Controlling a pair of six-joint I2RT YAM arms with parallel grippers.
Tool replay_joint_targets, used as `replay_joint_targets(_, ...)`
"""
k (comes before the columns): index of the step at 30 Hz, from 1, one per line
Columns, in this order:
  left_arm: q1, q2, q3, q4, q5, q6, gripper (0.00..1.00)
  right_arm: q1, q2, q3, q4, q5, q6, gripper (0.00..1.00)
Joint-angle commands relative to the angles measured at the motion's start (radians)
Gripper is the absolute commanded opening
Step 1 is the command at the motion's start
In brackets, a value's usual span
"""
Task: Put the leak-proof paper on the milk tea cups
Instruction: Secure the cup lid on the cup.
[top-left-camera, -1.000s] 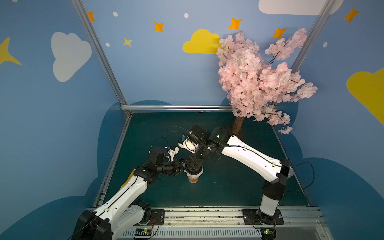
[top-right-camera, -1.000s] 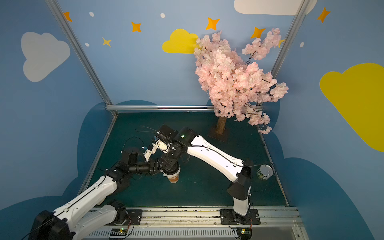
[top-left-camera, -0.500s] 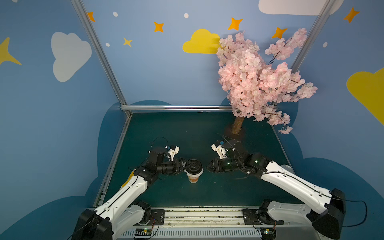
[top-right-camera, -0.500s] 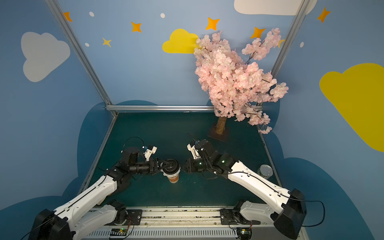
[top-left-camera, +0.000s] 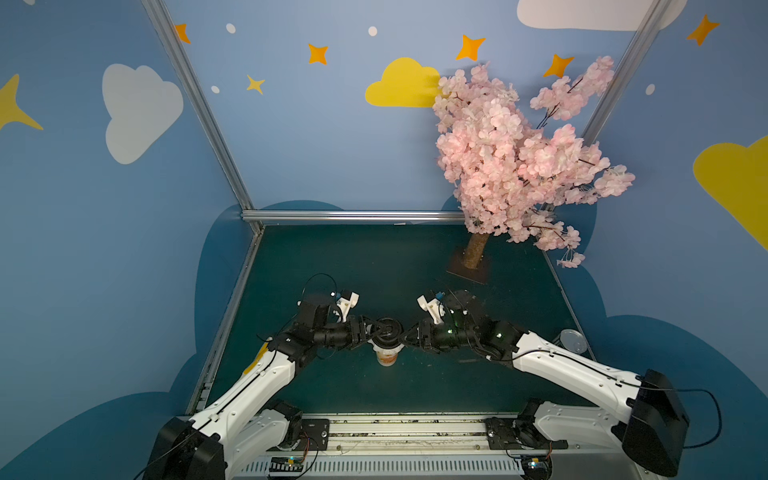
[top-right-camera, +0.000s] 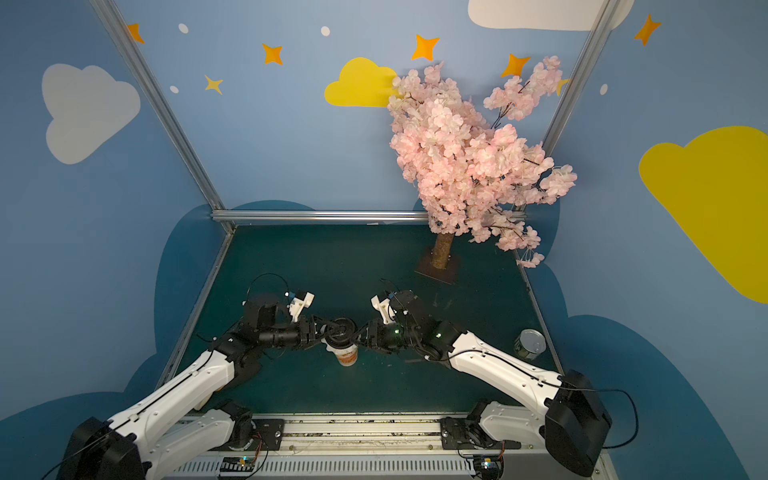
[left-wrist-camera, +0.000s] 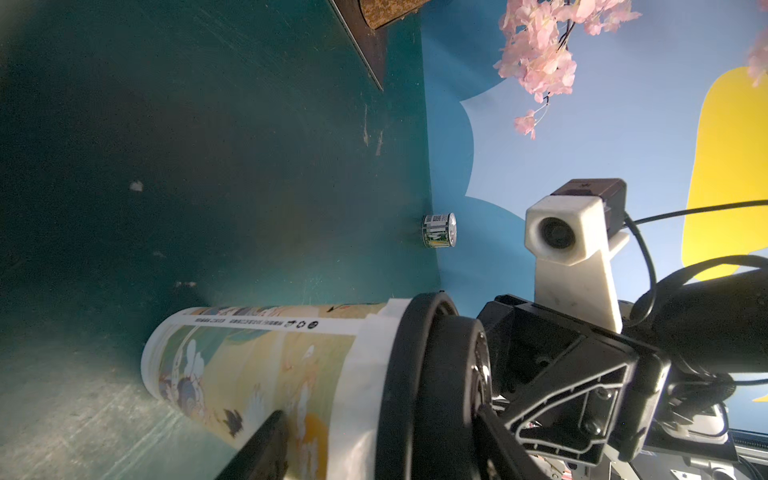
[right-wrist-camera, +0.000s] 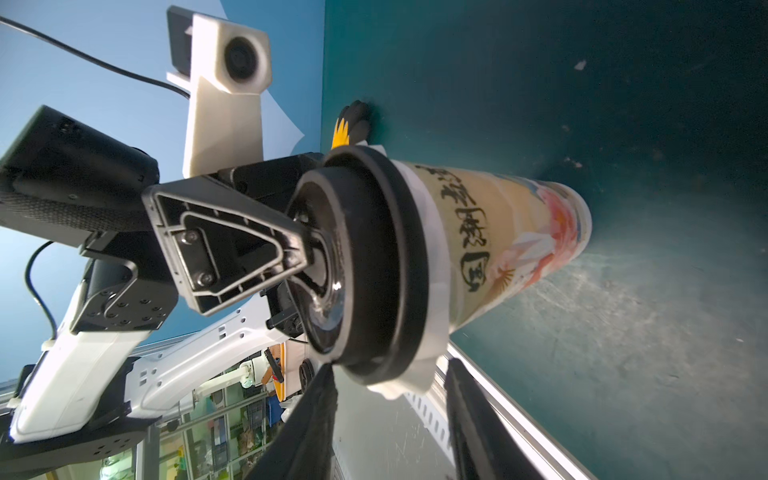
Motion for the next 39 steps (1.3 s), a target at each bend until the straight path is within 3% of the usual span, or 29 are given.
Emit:
replay_joint_targets(1,-0.016,0.05,-0.07,-0.223,-0.089,0.02,0.67,-0.012,0.022,-0.021,0.039,-0.005,0.015,0.42)
replay_joint_targets(9,-0.017,0.042,-0.073,-0.231,-0.098,0.022,0.66,-0.03,0.028,-0.069,0.088,-0.008,0.039,0.37)
replay_joint_targets(14,-0.016,0.043,-0.07,-0.235,-0.103,0.024,0.66,-0.024,-0.038,-0.087,0.187,-0.058,0.019,0.55)
replay_joint_targets(17,-0.016,0.044,-0.07,-0.235,-0.104,0.024,0.66,-0.024,-0.089,-0.093,0.184,-0.053,0.01,0.57)
replay_joint_targets(31,-0.016,0.045,-0.069,-0.233,-0.107,0.024,0.66,-0.029,-0.041,-0.132,0.181,-0.05,0.026,0.39)
replay_joint_targets(39,-0.016,0.043,-0.069,-0.234,-0.106,0.022,0.66,-0.03,-0.005,-0.125,0.2,-0.06,0.03,0.38)
